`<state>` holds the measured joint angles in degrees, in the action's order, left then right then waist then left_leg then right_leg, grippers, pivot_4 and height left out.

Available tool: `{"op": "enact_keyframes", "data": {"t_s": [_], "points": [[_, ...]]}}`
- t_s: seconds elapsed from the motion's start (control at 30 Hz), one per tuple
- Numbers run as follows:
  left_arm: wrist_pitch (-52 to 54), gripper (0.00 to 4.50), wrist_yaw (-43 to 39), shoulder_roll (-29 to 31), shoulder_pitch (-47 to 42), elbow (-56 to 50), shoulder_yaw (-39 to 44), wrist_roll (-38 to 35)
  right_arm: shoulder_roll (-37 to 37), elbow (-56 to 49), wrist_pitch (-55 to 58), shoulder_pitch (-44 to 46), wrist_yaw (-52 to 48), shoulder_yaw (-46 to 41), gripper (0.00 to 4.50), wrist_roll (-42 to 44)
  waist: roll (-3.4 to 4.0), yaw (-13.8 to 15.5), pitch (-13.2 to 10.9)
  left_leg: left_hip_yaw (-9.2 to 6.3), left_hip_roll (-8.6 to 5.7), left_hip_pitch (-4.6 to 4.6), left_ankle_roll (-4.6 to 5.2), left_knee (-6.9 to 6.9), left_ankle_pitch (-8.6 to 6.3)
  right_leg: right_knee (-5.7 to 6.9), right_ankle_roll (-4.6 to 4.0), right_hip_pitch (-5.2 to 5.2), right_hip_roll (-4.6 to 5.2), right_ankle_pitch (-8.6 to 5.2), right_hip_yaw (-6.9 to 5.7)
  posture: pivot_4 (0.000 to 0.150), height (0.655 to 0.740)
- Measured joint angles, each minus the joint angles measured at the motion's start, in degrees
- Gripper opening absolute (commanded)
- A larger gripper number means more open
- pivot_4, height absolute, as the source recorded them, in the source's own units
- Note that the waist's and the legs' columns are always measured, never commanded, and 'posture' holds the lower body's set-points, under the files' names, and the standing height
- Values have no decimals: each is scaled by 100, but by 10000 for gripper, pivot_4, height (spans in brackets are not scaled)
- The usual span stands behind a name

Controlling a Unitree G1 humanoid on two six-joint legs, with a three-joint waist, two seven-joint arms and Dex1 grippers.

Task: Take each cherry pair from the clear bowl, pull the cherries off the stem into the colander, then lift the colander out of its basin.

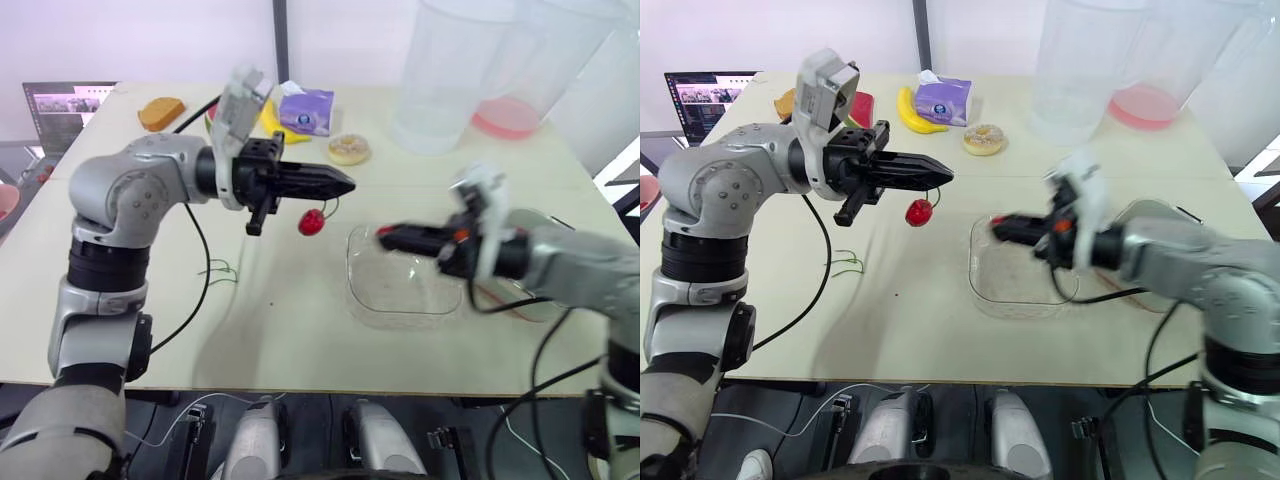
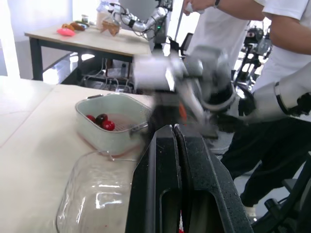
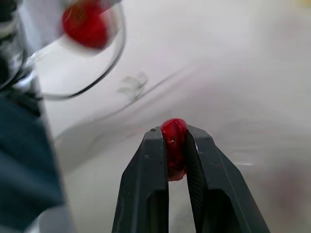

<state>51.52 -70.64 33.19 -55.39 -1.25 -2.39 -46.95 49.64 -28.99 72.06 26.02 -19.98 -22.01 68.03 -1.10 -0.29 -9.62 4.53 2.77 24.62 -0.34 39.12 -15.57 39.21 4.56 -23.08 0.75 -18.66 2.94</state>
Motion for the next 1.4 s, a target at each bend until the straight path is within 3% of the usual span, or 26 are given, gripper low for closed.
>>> {"op": "enact_keyframes", "data": {"t_s": [0.2, 0.4, 0.43, 0.57, 0.67, 0.87, 1.0, 1.23, 1.4], "points": [[96, 0, 92, -7, 125, -144, 115, -74, 612, 591, -135, -1700, 196, -1195, 1927, -1183, 0, -50, 0, 0, 6, -4, -7, -5, 4, 2, 1, -1, -11, 0, 5, 1500, 7400], [160, 0, 116, -53, 126, -195, 111, -117, 470, 438, -156, -2266, 438, -1369, 1927, -1704, 6, -87, 3, 2, 8, -20, -18, -11, 10, 17, 1, -1, -21, 0, 15, 1500, 7400], [160, 0, 117, -65, 126, -195, 112, -117, 408, 420, -163, -2288, 478, -1318, 10795, -1773, 6, -81, 3, 2, 6, -19, -18, -10, 10, 17, 1, -1, -19, 0, 15, 1500, 7400], [163, 0, 151, -79, 128, -195, 111, -117, 257, 321, -206, -2251, 497, -1291, 28233, -1819, 6, -55, 2, 5, 2, -16, -16, -10, 9, 15, 2, -1, -18, -1, 15, 1500, 7400], [170, 0, 189, -87, 128, -206, 113, -119, 196, 253, -211, -1967, 471, -1481, 44279, -1657, 6, -53, 2, 4, 3, -16, -16, -10, 9, 15, 2, -1, -18, -1, 14, 1500, 7400], [203, 0, 224, -103, 130, -235, 112, -134, 25, -333, -201, -967, 407, -1489, 44797, -239, 8, -69, 0, 0, 9, -17, -17, -12, 9, 15, 1, -1, -20, -1, 11, 1500, 7400], [208, 0, 249, -134, 119, -242, 114, -153, -293, -685, -218, -556, 752, -522, 44797, 955, 6, -69, -1, 2, 5, -15, -14, -8, 8, 15, 1, 0, -13, -1, 12, 1500, 7400], [209, 0, 265, -217, 68, -245, 99, -199, -1479, -607, -505, 538, 1524, 1478, 44797, 1350, 6, -77, -1, 1, 8, -11, -14, -8, 8, 17, 0, -7, -16, 0, 11, 1500, 7400], [209, 0, 272, -211, 60, -231, 104, -203, -1745, -285, -682, 938, 1633, 1895, 44797, 1367, 6, -50, -1, 4, 5, -5, -9, 1, 5, 15, 0, -7, -6, 0, 8, 1500, 7400]]}}
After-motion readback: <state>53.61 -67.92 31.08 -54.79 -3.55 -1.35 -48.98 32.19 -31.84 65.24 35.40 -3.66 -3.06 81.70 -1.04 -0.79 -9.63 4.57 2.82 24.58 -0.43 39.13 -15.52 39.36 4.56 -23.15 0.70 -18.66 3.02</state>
